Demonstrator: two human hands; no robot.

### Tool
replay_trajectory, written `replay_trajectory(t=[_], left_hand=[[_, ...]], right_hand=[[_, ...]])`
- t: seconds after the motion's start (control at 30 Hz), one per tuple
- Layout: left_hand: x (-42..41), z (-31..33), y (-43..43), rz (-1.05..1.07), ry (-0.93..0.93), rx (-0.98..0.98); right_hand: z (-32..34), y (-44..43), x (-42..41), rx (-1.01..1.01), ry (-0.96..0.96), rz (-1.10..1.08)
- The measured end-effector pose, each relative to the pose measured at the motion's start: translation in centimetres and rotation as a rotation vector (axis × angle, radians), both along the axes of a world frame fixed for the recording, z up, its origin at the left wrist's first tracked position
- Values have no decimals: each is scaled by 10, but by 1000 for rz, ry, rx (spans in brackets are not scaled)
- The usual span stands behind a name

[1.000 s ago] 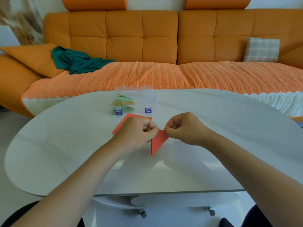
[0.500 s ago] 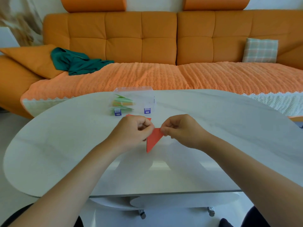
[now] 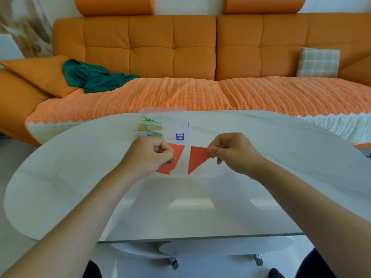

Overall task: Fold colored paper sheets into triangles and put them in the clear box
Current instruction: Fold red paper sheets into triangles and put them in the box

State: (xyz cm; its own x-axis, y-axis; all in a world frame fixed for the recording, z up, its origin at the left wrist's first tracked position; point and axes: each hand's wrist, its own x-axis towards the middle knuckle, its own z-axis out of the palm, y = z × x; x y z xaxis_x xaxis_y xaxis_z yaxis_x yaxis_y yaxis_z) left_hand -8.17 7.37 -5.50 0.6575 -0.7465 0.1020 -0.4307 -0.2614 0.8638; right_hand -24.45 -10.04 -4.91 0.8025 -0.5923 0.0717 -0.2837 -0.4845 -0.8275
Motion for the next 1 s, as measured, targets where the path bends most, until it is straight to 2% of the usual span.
replay_trajectory(t=[0.13, 0.27, 0.33, 0.43, 0.63, 0.9, 1.0], left_hand=[[-16, -7, -9, 48, 88, -120], [-33, -12, -16, 51, 162, -154], [-35, -13, -17, 68, 172, -150], [-35, -13, -18, 51, 91, -99], [-37, -20, -19, -105, 84, 9], [-43, -15, -20, 9, 9, 22], [-42, -13, -19, 7, 84, 10]], right_hand=[[-3, 5, 2, 63, -36, 13], [-8, 13, 6, 135, -69, 30], [-8, 14, 7, 138, -55, 40], [-9, 14, 6, 87, 7, 57], [-9, 22, 8, 34, -41, 92], [-10, 22, 10, -12, -34, 99], [-11, 21, 12, -37, -52, 50]])
